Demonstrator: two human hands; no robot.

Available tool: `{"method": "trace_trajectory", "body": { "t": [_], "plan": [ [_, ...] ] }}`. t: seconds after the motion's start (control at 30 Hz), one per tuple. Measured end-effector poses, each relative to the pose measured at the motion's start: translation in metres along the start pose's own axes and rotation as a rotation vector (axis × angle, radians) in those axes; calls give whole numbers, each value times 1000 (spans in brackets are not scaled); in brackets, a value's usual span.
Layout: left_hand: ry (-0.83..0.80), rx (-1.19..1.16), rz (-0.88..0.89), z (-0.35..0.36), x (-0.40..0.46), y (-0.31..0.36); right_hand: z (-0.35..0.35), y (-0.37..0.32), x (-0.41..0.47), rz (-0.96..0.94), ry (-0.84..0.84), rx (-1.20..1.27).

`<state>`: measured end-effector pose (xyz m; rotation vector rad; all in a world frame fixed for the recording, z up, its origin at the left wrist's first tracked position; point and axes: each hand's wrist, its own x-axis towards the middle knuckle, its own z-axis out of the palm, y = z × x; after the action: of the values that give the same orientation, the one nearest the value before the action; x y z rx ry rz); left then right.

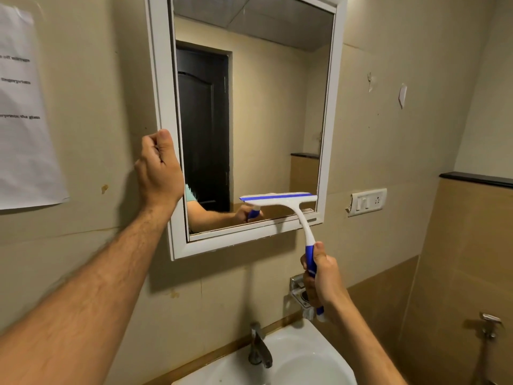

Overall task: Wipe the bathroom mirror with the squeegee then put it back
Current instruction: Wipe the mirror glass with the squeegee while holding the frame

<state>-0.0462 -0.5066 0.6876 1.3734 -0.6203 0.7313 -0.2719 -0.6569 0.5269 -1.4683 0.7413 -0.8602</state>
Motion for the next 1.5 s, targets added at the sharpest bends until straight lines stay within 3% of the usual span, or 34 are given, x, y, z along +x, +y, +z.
{"method": "trace_trajectory", "body": {
  "t": [0.2, 0.47, 0.77, 1.27, 1.5],
  "plan": [
    [-9, -3, 0, 0, -1, 2, 2, 25, -17, 18, 41, -86],
    [-25, -8, -4, -2, -2, 0, 34, -21, -10, -65, 56, 18],
    [-14, -47, -15, 0, 1, -4, 43, 42, -35, -27, 25, 63],
    [-71, -38, -17, -4, 6, -7, 103, -106, -3, -330, 5, 120],
    [-124, -58, -25, -10, 6, -4, 101, -36, -24, -265, -8, 108]
  ]
}}
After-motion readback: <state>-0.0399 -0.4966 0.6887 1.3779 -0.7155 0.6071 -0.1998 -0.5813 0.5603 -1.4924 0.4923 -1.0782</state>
